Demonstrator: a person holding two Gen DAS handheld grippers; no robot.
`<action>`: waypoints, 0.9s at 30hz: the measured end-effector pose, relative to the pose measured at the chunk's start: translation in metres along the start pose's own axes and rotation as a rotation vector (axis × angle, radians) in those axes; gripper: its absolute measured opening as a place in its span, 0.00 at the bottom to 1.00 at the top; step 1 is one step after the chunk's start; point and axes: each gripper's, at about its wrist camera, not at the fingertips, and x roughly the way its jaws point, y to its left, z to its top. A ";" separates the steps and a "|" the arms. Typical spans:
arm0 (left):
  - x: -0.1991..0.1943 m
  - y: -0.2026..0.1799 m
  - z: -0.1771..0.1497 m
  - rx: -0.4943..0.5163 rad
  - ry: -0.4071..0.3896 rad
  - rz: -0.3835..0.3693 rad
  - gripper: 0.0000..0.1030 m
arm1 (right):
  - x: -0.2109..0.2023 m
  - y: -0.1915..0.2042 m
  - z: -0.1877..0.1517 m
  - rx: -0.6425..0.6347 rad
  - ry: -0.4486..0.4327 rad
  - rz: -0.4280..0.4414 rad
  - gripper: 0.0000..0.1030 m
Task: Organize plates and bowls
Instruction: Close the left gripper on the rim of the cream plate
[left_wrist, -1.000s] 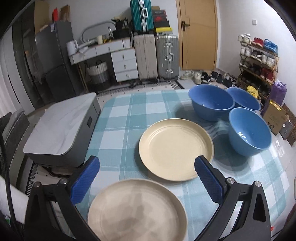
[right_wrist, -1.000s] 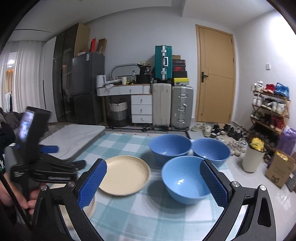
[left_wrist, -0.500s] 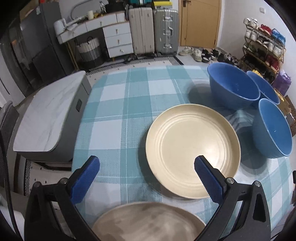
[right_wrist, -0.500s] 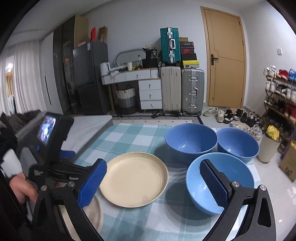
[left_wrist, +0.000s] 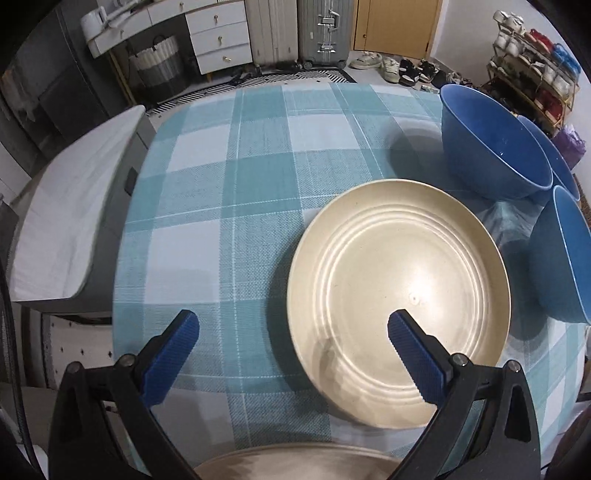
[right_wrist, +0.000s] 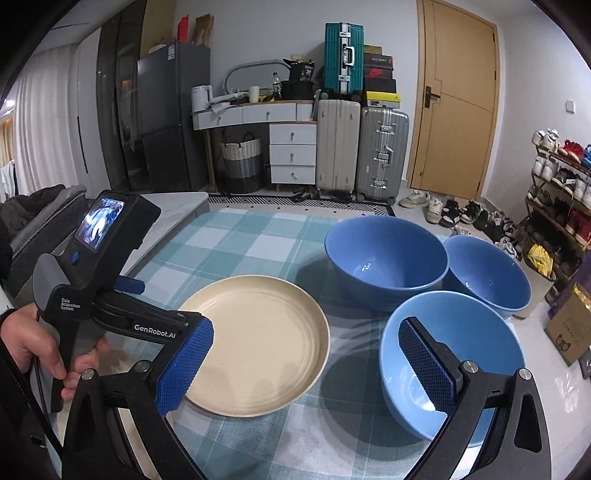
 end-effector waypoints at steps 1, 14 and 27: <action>0.002 0.000 0.001 -0.001 0.005 -0.005 1.00 | 0.000 -0.001 -0.001 0.003 0.001 0.003 0.99; 0.022 -0.002 0.007 0.010 0.062 -0.058 0.75 | 0.006 -0.009 -0.003 0.031 0.023 0.008 0.99; 0.031 0.003 0.002 0.017 0.084 -0.094 0.17 | 0.006 0.003 -0.007 -0.007 0.021 0.008 0.99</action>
